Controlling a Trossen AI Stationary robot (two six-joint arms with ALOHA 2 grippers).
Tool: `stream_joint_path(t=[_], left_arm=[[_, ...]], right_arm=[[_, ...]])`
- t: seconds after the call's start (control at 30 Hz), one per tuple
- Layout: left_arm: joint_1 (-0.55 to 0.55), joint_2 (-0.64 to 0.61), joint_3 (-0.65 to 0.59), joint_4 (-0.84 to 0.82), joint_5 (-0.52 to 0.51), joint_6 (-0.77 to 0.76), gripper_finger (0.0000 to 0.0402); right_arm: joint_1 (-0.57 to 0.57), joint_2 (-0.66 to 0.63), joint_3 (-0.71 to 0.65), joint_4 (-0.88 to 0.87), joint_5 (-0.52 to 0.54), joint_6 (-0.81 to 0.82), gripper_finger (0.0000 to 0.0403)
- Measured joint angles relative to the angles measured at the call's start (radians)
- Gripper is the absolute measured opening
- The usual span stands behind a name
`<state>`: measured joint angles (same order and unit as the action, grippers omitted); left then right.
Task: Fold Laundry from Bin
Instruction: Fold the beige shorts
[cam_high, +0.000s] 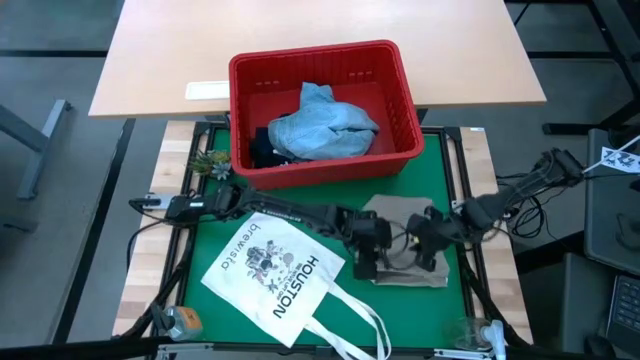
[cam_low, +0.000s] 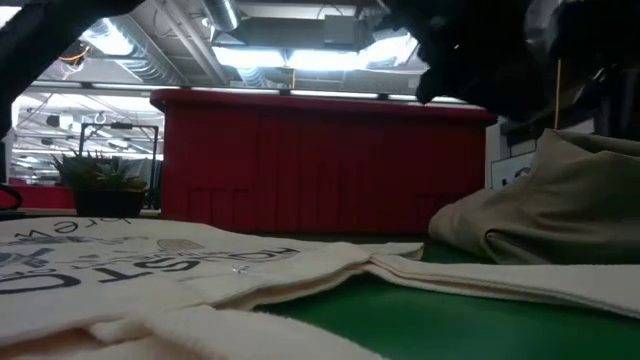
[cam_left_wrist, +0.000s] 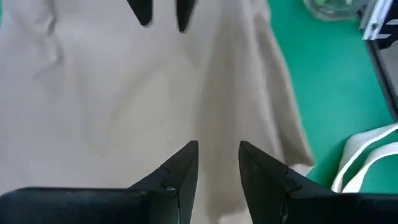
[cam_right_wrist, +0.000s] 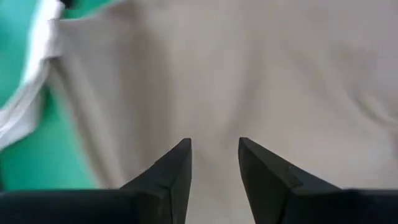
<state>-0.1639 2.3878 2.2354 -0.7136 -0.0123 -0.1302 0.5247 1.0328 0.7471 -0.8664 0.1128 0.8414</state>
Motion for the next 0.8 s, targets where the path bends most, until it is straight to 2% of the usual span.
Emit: stream_joint_path(t=[0.2,0.33,0.6,0.8], left_arm=[[-0.068,0.000,-0.060,0.117,-0.101,-0.008,0.0112],[-0.093,0.000,-0.111,0.174,-0.130,-0.025,0.0112],[-0.124,-0.001,-0.227,0.254,-0.129,-0.051,0.0112],[-0.137,-0.001,-0.318,0.339,-0.127,-0.051,0.0112]], right_arm=[[0.184,0.064,0.000,0.054,0.102,0.152,0.0133],[0.255,0.135,0.000,0.060,0.111,0.231,0.0133],[0.348,0.282,0.000,0.146,0.075,0.281,0.0133],[0.355,0.376,0.000,0.188,0.059,0.280,0.0133]])
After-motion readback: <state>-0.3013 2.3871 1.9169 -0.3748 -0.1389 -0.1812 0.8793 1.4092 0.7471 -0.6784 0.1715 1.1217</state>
